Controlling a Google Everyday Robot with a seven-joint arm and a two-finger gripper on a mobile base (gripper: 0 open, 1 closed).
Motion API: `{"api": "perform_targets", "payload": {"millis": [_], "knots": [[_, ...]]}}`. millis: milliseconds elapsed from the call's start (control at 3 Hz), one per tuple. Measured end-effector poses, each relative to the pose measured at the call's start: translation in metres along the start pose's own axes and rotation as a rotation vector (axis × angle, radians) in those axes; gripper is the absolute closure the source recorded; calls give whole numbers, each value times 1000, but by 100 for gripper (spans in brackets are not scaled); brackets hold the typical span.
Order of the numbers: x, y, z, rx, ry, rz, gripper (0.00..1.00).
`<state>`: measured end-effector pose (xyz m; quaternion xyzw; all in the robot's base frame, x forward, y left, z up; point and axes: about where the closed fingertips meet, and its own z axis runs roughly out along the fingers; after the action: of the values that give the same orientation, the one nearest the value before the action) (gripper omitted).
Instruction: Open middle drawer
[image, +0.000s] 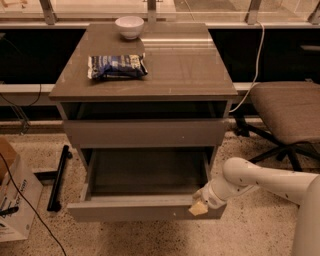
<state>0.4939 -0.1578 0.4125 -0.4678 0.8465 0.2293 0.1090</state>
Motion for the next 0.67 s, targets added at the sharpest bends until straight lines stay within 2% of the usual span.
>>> {"api": "perform_targets", "payload": {"millis": [333, 667], "knots": [[-3, -1, 1, 0, 0, 0, 46], [0, 2, 2, -4, 2, 8, 15]]}}
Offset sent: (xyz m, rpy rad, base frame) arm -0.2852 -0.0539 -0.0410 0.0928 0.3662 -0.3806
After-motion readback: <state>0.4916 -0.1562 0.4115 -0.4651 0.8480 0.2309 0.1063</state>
